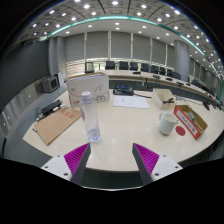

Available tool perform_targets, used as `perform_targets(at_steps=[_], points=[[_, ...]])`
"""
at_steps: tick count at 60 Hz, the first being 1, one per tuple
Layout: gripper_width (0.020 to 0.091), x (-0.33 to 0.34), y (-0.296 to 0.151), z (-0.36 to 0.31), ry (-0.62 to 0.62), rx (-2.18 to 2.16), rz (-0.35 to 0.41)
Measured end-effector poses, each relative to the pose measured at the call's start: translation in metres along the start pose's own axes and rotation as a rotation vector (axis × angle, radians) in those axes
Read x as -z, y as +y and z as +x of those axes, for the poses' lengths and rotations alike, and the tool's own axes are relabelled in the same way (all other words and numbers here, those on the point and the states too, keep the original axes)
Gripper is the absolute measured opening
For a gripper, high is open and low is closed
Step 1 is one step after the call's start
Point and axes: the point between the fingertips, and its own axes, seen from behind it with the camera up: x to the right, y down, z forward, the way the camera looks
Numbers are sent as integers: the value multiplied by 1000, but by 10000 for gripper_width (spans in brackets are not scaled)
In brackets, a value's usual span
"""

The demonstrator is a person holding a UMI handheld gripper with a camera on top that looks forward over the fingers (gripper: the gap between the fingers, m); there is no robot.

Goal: Pour water

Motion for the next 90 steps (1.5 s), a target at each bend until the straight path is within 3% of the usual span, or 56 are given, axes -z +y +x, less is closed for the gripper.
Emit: perform_targets(at_steps=[12,26,31,36,52,63,80,90], points=[[865,-76,-30,-65,-17,-22,110],[841,-164,-50,-83,32,-27,191],[731,-183,-54,-87,37,-3,217],[518,-191,-62,-85,68,13,255],[358,-190,-65,-88,42,-15,240],[358,-176,-88,-86,-17,-121,249],[357,-119,-178,-36,-281,-656,311],[356,-113,-213,24,-465,-1066,287]])
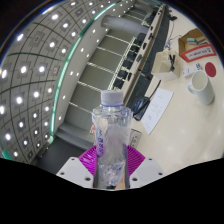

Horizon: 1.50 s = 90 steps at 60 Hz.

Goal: Pour water

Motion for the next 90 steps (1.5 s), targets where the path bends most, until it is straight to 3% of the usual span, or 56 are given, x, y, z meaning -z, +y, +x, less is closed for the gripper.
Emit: perform_targets(at_steps=[11,23,33,45,52,58,72,83,90], points=[[354,0,-69,40,-79,-394,-4],[354,10,-111,99,-91,-705,-20],[354,8,-111,129,-113,-937,-44],[356,6,-110,134,-95,-913,-97],[355,23,-107,112,-72,-729,-159],[355,25,-133,98,-54,-416,-169],[357,64,-257,75,25,299,-17],[356,86,-332,128,215,801,82],[356,90,-351,186,335,1016,98]])
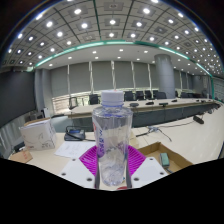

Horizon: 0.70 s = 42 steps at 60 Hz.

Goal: Pour water

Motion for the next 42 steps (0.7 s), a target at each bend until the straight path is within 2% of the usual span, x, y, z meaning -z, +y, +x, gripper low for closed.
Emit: perform_targets(at_steps=[8,17,27,29,35,38,42], points=[[357,-10,49,32,65,136,-50],[359,-23,105,43,65,102,-109],[361,-31,136,50,88,63,-126],[359,-30,133,49,86,68,-99],[366,-33,135,48,97,75,-94],[394,-30,134,48,101,74,-89],[478,-29,134,46,99,84,-90]])
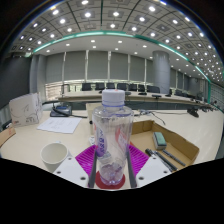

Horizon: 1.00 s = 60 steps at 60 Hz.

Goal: Pour water

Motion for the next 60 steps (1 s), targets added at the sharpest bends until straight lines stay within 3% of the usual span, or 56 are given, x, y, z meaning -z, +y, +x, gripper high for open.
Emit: perform_targets(at_steps=[5,9,12,15,40,60], points=[[610,1,7,2,8,16,-51],[876,7,11,5,23,11,-95],[835,9,15,11,50,5,-132],[865,26,14,12,90,-12,-157],[861,222,-37,-100,130,-55,-302],[859,308,-51,-167,92,19,-285]])
